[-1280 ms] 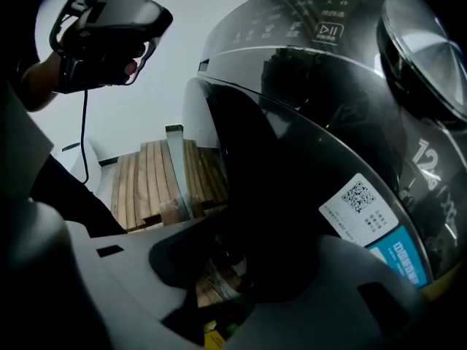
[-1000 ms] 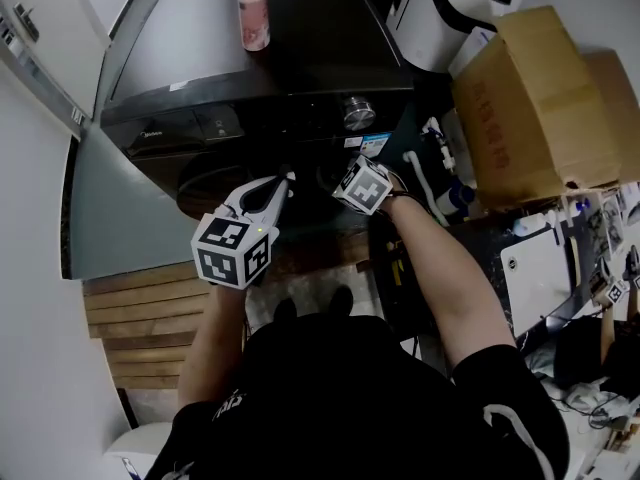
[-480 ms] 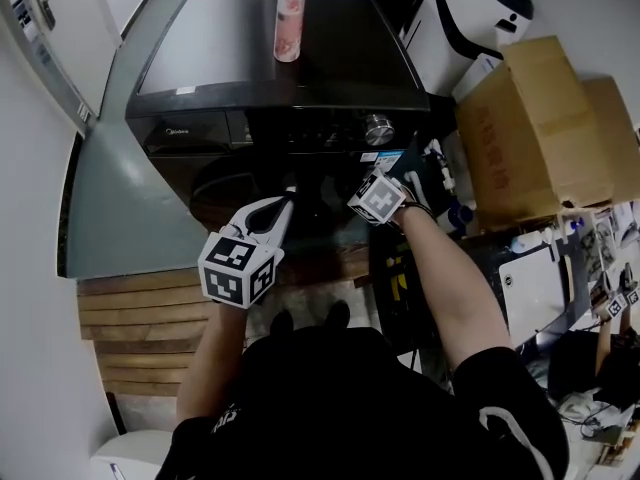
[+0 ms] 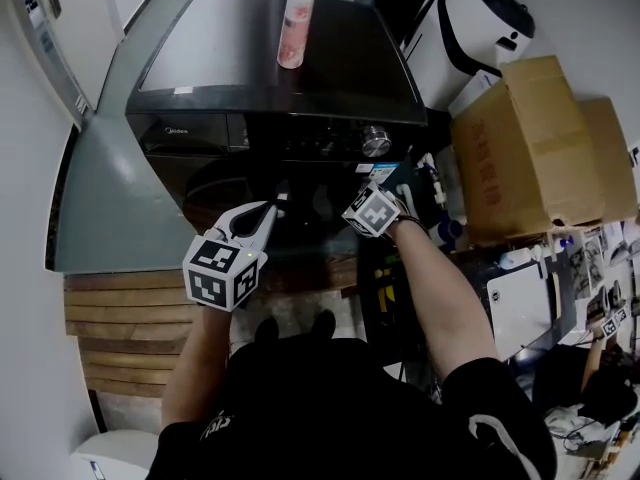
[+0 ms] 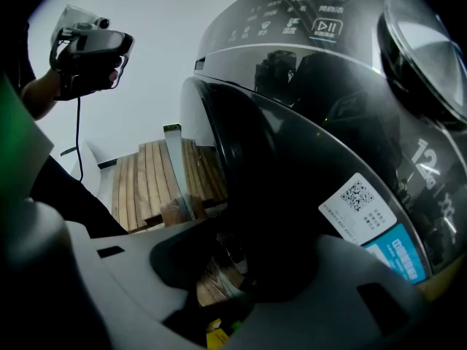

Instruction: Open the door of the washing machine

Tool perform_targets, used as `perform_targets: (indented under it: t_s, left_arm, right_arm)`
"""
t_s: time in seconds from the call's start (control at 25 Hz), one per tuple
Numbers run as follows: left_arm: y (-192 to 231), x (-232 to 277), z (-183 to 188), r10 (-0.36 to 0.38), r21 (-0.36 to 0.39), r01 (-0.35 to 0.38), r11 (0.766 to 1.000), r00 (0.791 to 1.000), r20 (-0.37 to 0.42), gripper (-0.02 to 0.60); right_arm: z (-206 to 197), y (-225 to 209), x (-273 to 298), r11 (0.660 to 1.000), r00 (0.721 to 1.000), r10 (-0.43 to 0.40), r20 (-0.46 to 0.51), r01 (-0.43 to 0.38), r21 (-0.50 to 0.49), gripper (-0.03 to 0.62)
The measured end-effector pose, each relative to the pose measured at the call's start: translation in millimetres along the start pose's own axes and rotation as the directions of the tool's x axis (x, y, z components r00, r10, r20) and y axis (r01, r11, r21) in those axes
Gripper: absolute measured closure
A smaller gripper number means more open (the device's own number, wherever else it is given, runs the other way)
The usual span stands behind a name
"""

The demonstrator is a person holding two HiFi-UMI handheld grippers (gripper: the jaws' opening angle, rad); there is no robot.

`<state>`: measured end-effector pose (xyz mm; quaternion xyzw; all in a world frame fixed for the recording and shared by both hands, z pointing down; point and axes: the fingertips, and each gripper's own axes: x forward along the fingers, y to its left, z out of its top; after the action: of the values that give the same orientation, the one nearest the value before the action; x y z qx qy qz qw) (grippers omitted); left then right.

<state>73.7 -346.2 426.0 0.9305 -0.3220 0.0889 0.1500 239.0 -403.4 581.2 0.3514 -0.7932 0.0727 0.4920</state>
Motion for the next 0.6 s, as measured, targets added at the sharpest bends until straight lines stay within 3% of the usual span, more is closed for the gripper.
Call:
perform_targets:
  t_s: [0.12,0.28,0.4,0.48,0.6]
  left_arm:
    - [6.9,-7.7,-9.9,0.011,-0.008,-0.011,1.0,1.0,-0.026,0.574]
    - [22.4,-20.1,-2.5,0.046,-0.054,-0.043,0.998,0.997,0.054,0.574]
    - [19.1,-28.6,-1.9,0.047,-0.053,-0.043,0.998,0.996,0.073,0.574]
    - [11.9,-34.6,-6.1,0.043,-0.023,-0.042,0.999,0.997,0.069,0.574]
    - [9.9,-39.9,-13.5,0.084,-0.021,-0.082,0.996,0.994,0.075,0.573]
  right_arm:
    - [-6.2,14.7,-1.7,1.0,0.999,0.017,0.027,-0.017,0.021,0.45]
    - [-15.5,68.4,-24.3,0.984,0.98,0.159,0.116,-0.166,0.058,0.47]
    - [-17.5,97.1,-35.3,0.986,0.977,0.018,0.213,-0.052,0.156,0.462]
    - [-19.0,102.5,-39.2,0.971,0.969,-0.083,0.233,0.026,0.239,0.45]
    - [-16.4,107.8,-41.6,0.964,0.963,-0.139,0.229,0.08,0.253,0.442]
